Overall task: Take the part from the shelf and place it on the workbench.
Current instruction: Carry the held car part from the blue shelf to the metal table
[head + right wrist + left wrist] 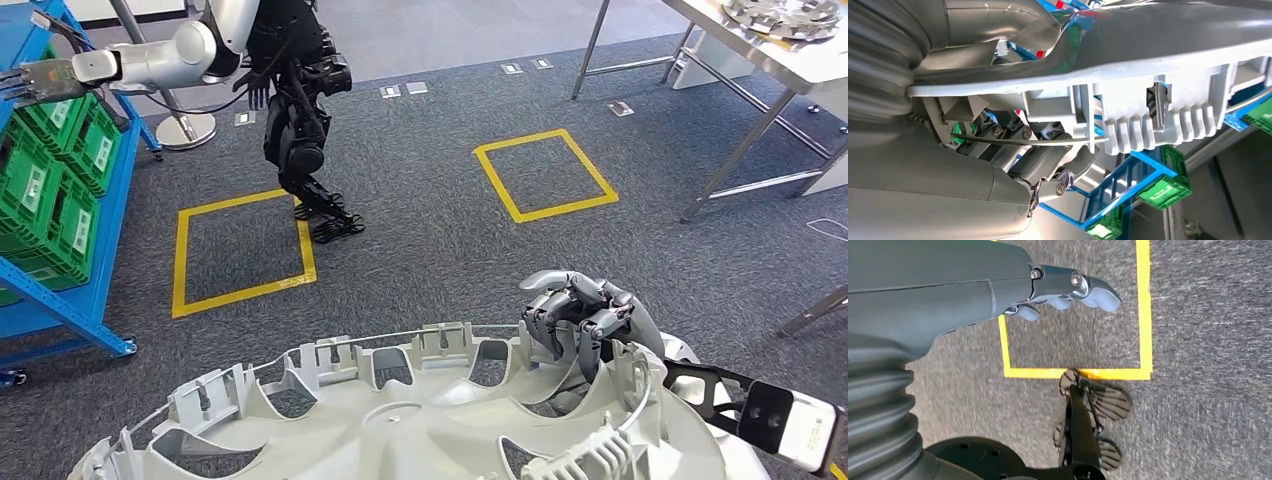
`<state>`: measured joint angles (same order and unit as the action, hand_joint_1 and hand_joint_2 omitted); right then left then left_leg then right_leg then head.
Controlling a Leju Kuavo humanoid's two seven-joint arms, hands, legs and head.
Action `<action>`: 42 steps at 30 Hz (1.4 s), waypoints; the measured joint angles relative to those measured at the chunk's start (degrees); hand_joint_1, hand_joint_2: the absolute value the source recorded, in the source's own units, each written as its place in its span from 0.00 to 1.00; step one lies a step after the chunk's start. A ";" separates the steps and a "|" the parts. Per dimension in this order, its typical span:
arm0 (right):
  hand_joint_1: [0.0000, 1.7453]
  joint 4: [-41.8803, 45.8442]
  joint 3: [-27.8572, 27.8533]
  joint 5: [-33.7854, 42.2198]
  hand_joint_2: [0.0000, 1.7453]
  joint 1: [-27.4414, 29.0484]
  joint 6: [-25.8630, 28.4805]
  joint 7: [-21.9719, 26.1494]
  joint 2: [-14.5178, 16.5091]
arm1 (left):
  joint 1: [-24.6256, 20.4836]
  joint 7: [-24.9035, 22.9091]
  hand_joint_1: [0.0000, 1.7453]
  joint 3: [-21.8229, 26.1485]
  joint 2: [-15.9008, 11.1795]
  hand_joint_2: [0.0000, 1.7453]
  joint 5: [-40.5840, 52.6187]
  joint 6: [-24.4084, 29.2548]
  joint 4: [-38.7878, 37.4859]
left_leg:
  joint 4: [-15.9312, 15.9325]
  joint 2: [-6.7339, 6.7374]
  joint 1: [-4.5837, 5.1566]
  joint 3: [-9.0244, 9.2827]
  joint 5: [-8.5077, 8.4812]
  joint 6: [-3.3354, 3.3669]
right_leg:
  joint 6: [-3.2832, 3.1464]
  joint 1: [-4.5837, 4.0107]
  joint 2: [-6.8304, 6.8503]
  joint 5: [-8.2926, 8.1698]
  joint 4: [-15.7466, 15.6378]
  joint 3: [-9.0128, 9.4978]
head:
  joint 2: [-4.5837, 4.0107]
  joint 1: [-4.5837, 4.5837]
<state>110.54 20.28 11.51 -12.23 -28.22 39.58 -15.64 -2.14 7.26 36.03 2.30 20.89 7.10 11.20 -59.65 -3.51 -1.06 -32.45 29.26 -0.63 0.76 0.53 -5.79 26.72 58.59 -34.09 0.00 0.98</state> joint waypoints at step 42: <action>1.00 -3.14 1.60 3.44 1.00 -4.25 -1.38 -2.66 0.69 | 0.10 -1.94 0.00 2.38 0.56 1.00 -0.19 0.41 0.15 | 0.53 6.75 0.39 -0.17 -0.65 2.23 | 1.51 -0.08 6.00 3.46 10.90 -5.57 | 0.01 -1.03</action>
<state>107.40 21.88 14.95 -16.48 -29.59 36.92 -14.95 -2.05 5.32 38.41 2.86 20.70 7.51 11.34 -59.12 3.24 -0.67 -32.62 28.62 1.60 2.27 0.44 0.21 30.18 69.48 -39.67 0.01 -0.05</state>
